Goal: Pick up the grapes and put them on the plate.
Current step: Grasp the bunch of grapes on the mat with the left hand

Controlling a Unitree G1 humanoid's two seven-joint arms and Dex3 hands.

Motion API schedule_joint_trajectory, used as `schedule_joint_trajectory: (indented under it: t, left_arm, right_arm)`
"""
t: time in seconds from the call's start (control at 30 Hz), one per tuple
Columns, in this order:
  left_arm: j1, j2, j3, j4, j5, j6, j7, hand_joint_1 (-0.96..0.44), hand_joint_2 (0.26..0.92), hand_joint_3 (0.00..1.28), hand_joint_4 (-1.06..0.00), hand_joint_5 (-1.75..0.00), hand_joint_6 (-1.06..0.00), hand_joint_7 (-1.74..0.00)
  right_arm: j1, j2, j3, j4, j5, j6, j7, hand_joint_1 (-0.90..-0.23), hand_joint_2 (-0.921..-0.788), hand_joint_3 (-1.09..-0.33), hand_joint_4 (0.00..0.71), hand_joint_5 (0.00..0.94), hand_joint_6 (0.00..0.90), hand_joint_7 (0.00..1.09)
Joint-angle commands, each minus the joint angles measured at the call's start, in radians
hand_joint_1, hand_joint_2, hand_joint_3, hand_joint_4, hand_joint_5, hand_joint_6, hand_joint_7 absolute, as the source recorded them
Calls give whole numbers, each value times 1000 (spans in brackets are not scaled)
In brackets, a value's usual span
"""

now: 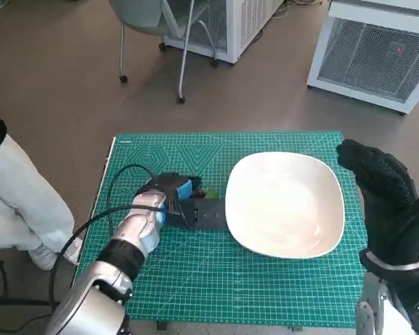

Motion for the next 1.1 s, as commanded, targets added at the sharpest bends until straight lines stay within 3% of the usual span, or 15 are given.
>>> schedule_joint_trajectory:
  t: [0.03,0.6,0.8,0.87,0.9,0.97,1.03,1.1]
  left_arm:
    - [-2,-11,-20,36,6,-11,-14,-243,768,5,-171,-6,-321,-2]
    - [-2,-4,-19,53,-14,-26,-20,-232,776,4,-188,-5,-320,-2]
    - [-2,3,-11,53,-21,-23,-4,-128,792,10,-201,-8,-342,-11]
    - [-1,7,-9,52,-21,-23,13,-47,812,18,-306,-69,-383,-21]
    - [0,8,-10,52,-19,-23,27,1,822,30,-378,-161,-408,-25]
    - [8,12,-21,48,-6,-25,70,133,833,106,-509,-528,-471,-37]
    - [21,17,-41,40,18,-25,126,257,778,352,-510,-1030,-546,-50]
    - [33,22,-60,32,42,-24,176,323,717,612,-437,-1401,-619,-63]
  right_arm:
    - [25,-6,-3,1,-8,9,-8,-532,-921,-637,422,1,45,597]
    - [16,-3,-1,9,-12,10,-14,-533,-921,-638,422,1,45,596]
    - [13,-2,2,15,-12,7,-11,-533,-921,-637,422,1,45,596]
    - [13,-2,3,15,-11,6,-10,-532,-921,-637,422,1,45,596]
    - [13,-2,3,15,-11,6,-10,-532,-921,-637,422,1,45,596]
    - [12,-3,3,16,-9,6,-9,-532,-921,-637,422,1,46,596]
    - [11,-4,3,17,-7,7,-7,-532,-921,-637,422,1,46,596]
    - [10,-6,2,17,-5,8,-6,-532,-921,-637,422,1,46,595]
